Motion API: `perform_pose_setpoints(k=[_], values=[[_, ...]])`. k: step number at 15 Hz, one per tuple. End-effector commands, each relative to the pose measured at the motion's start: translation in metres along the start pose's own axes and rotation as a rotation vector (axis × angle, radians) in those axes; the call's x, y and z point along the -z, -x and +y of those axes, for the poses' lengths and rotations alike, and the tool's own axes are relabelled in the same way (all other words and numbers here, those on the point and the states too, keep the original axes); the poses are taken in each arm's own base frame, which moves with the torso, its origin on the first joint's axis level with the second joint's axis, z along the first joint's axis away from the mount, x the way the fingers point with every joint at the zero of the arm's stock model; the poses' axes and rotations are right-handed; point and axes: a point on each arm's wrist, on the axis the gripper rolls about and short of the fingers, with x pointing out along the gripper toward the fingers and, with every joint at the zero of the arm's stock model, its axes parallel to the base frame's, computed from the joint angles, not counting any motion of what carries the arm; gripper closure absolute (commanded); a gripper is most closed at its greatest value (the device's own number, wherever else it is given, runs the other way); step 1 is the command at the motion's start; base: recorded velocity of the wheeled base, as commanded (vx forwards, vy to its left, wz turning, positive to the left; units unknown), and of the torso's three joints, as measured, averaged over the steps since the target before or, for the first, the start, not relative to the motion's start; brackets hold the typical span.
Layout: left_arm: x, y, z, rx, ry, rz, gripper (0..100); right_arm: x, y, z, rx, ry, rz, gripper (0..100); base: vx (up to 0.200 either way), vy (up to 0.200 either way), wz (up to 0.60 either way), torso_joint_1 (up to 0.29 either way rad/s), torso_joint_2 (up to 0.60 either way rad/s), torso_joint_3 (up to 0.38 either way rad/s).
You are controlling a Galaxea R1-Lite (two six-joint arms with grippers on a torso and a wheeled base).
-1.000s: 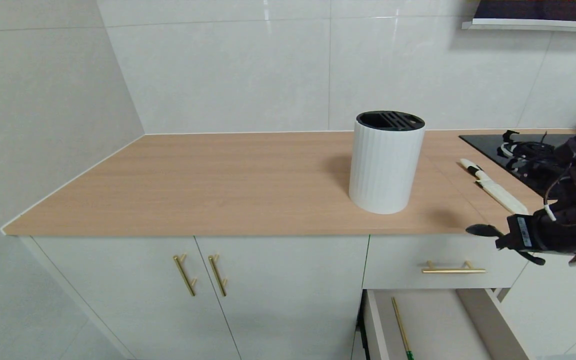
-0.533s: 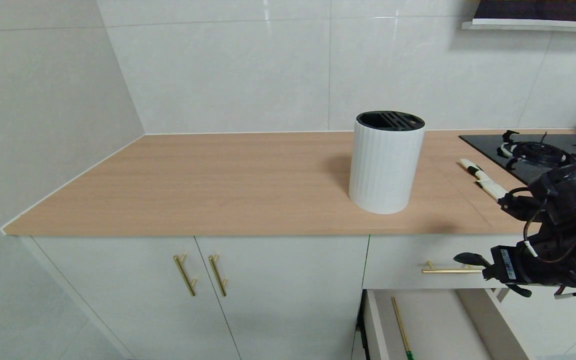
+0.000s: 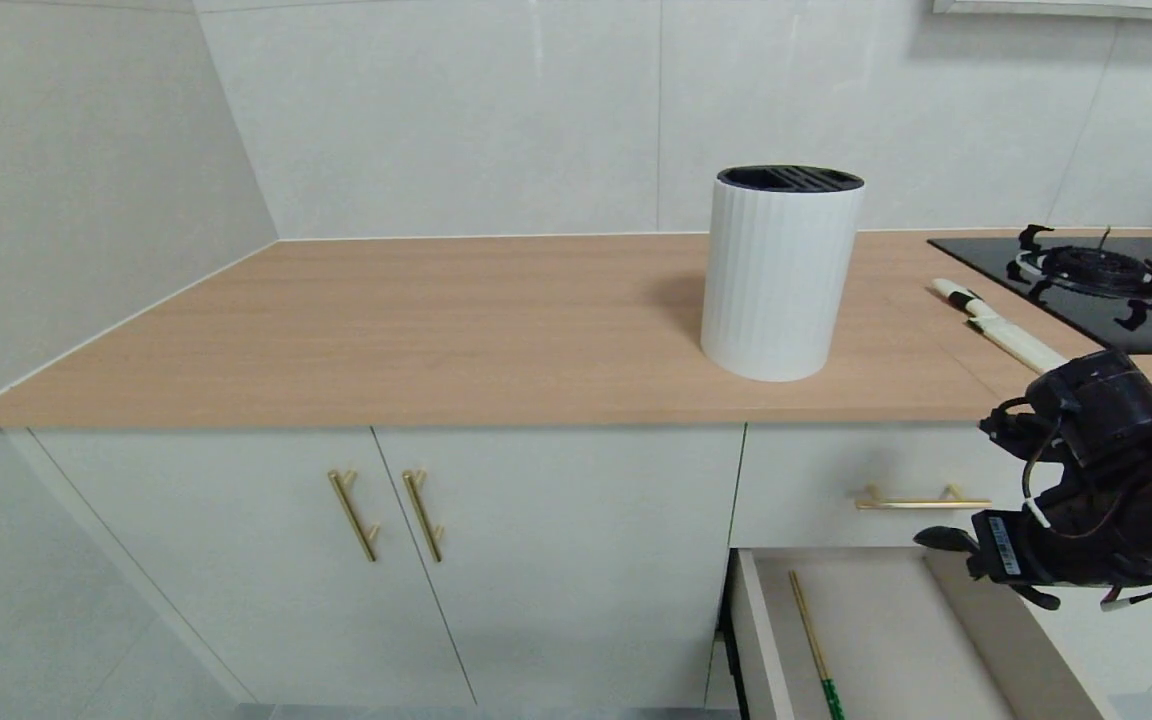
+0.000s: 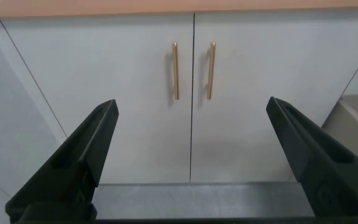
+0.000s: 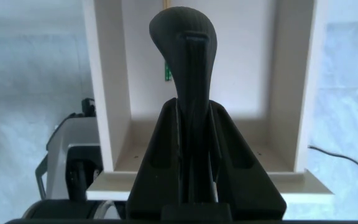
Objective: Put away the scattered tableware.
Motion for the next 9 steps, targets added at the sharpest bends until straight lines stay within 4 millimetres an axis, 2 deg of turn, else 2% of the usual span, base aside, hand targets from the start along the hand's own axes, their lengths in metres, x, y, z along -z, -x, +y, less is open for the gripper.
perform_pose_setpoints(k=[1, 9], values=[[0.0, 0.0, 0.0, 0.0, 0.0, 0.001, 0, 0.002, -0.005, 0.0, 0.004, 0.003, 0.018, 100, 0.0, 0.0, 0.0, -0.154, 0.48, 0.334], [0.0, 0.0, 0.0, 0.0, 0.0, 0.002, 0, 0.004, -0.018, 0.001, 0.016, 0.009, 0.066, 100, 0.0, 0.0, 0.0, -0.116, 0.46, 0.339]])
